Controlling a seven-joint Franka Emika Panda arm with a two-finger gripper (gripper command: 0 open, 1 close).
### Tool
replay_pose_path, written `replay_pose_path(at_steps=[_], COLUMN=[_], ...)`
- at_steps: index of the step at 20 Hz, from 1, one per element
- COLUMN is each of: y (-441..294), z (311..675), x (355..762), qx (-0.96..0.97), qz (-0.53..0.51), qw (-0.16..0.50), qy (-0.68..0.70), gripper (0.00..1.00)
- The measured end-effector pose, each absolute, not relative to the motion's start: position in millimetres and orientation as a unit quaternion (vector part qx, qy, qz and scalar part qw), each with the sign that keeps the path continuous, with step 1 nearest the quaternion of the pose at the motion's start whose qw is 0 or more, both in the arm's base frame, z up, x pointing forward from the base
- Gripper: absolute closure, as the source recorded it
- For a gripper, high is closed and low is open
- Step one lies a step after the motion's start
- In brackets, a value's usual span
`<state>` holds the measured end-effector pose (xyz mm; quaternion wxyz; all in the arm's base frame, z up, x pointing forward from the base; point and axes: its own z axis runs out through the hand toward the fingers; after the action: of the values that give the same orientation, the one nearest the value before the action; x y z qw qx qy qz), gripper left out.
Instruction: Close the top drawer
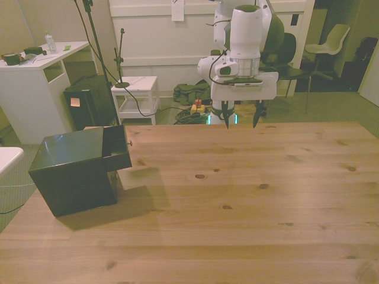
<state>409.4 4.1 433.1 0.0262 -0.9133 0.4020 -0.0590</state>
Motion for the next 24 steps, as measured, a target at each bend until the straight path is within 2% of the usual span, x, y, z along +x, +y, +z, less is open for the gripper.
replay_pose_path(at_steps=[4, 9, 16, 24], y=[3, -15, -87, -174], z=[436, 450, 451, 462], x=[414, 443, 490, 499], qx=[-0.91, -0.887, -0.811, -0.746], qz=[-0.06, -0.068, -0.094, -0.113], qw=[0.028, 0.035, 0.0, -0.012], qy=[0.41, 0.455, 0.577, 0.656], gripper=[0.0, 0.0, 0.0, 0.0])
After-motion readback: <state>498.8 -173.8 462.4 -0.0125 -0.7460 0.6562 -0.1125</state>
